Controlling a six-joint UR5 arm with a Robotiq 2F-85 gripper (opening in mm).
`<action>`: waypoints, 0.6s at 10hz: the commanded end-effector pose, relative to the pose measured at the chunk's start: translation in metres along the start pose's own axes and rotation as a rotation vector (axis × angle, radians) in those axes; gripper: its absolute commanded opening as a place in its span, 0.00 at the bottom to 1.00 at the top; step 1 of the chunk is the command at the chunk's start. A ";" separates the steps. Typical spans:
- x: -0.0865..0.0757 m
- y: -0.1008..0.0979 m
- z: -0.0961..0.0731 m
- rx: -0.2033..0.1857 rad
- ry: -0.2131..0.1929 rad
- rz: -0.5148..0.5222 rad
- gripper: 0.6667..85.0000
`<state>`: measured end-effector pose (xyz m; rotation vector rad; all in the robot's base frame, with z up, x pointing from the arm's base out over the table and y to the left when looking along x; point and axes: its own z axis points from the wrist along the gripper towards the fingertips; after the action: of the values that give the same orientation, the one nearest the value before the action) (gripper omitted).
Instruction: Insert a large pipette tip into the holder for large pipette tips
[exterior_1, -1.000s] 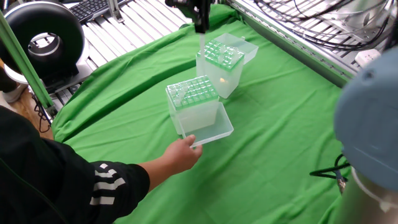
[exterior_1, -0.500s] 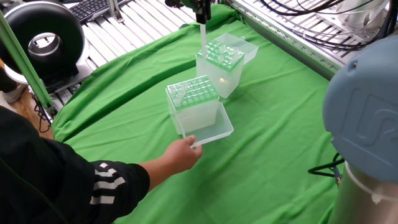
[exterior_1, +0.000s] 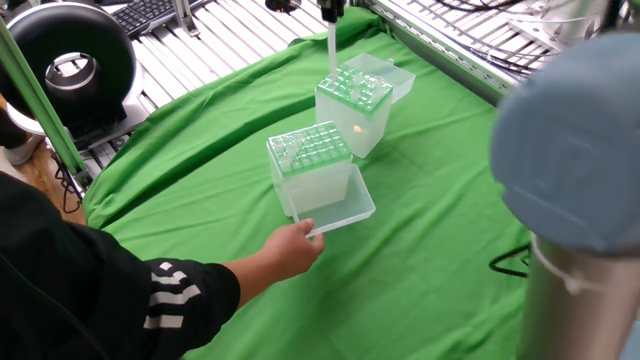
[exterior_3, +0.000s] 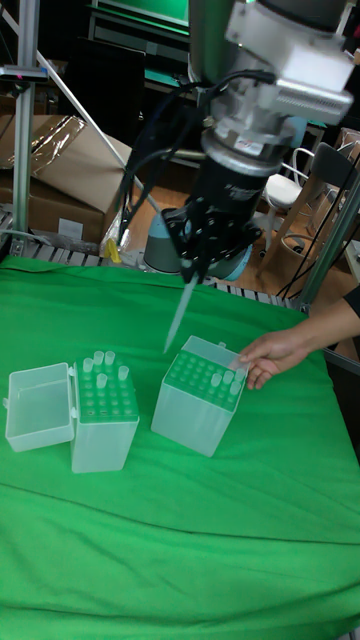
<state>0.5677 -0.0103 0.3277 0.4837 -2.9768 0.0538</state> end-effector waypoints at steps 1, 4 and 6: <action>-0.021 -0.038 0.013 0.003 -0.006 -0.064 0.00; -0.034 -0.044 0.024 0.012 -0.012 -0.086 0.00; -0.043 -0.054 0.034 0.046 -0.020 -0.111 0.00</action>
<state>0.6073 -0.0432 0.3011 0.6057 -2.9636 0.0841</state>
